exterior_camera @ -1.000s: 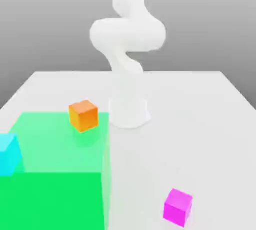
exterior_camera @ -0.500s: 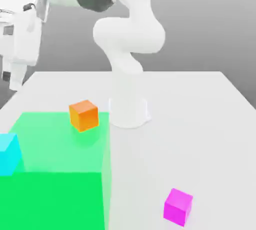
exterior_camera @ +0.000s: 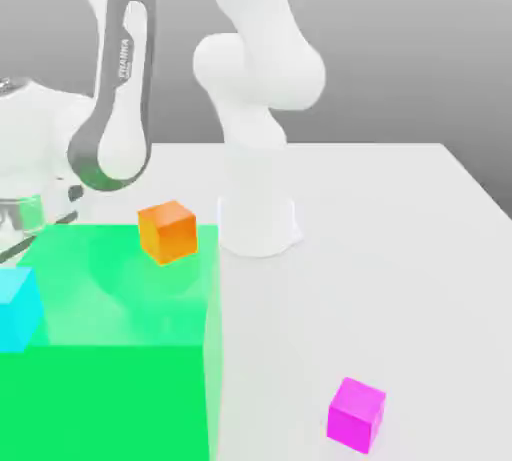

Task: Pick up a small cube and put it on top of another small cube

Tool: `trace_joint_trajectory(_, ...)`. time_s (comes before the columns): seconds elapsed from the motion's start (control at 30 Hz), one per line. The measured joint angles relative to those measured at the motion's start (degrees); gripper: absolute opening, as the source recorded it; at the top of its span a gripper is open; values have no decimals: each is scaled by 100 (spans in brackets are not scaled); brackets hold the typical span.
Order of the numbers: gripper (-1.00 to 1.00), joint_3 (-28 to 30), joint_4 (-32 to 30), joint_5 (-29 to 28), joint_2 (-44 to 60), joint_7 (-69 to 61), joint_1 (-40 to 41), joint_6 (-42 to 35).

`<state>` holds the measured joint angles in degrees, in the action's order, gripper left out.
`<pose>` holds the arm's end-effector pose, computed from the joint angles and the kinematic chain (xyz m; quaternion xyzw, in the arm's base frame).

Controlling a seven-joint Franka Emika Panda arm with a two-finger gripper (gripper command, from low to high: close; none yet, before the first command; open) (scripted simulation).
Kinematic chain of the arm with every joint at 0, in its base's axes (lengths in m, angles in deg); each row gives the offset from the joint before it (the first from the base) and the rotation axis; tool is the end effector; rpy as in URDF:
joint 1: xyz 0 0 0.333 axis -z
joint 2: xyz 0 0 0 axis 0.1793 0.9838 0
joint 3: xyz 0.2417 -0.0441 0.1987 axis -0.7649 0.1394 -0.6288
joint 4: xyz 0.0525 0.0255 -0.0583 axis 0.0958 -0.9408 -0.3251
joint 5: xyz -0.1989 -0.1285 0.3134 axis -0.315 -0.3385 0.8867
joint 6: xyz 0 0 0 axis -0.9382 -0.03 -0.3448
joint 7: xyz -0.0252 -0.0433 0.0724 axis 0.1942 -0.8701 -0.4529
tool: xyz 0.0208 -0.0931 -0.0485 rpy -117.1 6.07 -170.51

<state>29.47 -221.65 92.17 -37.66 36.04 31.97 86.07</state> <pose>0.2752 -0.3069 0.1610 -0.1569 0.9876 -0.0004 0.0012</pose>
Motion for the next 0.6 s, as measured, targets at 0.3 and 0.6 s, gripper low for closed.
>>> trace_joint_trajectory(0.3,-100,-220,103,98,546,-87,194,492)
trace_joint_trajectory(0.6,-100,46,86,-529,-647,-87,2,-738)
